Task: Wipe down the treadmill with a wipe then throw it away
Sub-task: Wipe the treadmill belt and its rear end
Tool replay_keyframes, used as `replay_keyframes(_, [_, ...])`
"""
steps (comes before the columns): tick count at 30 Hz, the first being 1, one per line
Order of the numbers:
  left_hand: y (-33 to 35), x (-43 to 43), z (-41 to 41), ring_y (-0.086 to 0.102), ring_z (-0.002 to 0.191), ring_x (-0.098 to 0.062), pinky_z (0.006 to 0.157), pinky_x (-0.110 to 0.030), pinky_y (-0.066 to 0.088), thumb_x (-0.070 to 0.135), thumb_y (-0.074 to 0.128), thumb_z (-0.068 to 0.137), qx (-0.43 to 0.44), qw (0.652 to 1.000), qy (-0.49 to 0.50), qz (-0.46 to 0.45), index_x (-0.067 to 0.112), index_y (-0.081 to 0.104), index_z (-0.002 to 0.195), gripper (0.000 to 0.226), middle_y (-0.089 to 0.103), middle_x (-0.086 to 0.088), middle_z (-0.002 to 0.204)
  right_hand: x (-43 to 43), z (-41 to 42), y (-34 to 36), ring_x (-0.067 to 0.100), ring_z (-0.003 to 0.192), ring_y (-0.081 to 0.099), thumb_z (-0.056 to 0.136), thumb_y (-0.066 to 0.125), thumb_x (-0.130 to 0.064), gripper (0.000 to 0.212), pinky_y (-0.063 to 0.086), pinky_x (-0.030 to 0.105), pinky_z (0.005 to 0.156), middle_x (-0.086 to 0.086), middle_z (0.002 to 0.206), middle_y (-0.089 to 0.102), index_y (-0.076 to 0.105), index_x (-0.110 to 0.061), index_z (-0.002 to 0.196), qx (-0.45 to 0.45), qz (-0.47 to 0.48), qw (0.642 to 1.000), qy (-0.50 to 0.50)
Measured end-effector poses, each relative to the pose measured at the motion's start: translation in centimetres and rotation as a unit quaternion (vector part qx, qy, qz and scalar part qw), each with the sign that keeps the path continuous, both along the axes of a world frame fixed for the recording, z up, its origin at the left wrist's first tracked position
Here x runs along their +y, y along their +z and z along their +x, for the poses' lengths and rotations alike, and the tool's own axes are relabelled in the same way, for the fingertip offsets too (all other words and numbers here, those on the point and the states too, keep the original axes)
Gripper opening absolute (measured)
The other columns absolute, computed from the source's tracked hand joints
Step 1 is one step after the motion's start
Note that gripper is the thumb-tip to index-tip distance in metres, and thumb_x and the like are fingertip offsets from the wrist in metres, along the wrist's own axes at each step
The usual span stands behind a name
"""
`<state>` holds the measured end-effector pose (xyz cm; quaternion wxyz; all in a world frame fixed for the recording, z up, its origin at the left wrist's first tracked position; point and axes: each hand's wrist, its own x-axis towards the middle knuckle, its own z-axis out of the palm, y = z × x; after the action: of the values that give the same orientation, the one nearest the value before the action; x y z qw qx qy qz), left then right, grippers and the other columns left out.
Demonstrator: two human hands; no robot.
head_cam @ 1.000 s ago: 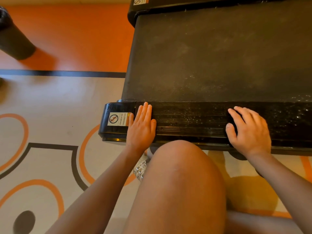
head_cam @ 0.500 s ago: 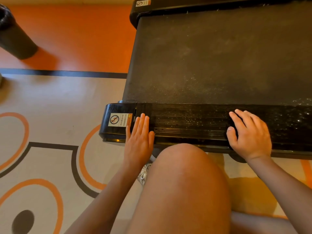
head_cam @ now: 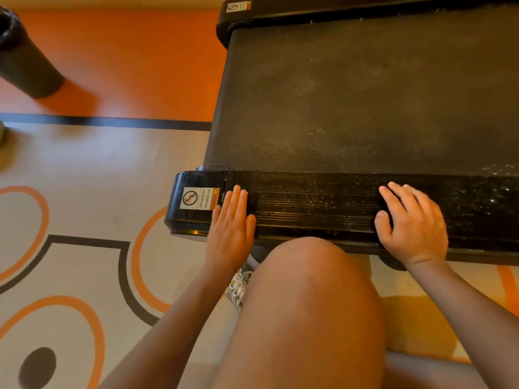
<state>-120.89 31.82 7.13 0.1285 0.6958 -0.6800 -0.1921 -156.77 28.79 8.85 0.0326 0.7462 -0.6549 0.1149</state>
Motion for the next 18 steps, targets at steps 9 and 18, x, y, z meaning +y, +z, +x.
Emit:
replay_keyframes(9, [0.5,-5.0,-0.2,0.001,0.158,-0.023,0.125,-0.043,0.001,0.038,0.024,0.112,-0.038,0.998,-0.042,0.023,0.015,0.011,0.164,0.059,0.005,-0.004,0.172,0.1,0.0,0.0,0.034,0.135,0.048,0.1,0.039,-0.036,0.054,0.043,0.051,0.107,0.016,0.145,0.057,0.059,-0.008,0.142,-0.005,-0.005,1.0,0.001])
replay_keyframes(18, [0.2,-1.5,-0.6,-0.003,0.158,-0.018,0.127,-0.039,0.0,0.039,0.028,0.112,-0.012,0.999,-0.034,0.024,0.016,0.01,0.164,0.06,0.002,-0.002,0.172,0.0,0.0,0.1,0.033,0.136,0.048,0.1,0.038,-0.037,0.055,0.043,0.05,0.108,0.015,0.145,0.057,0.059,-0.009,0.142,-0.004,0.007,1.0,-0.005])
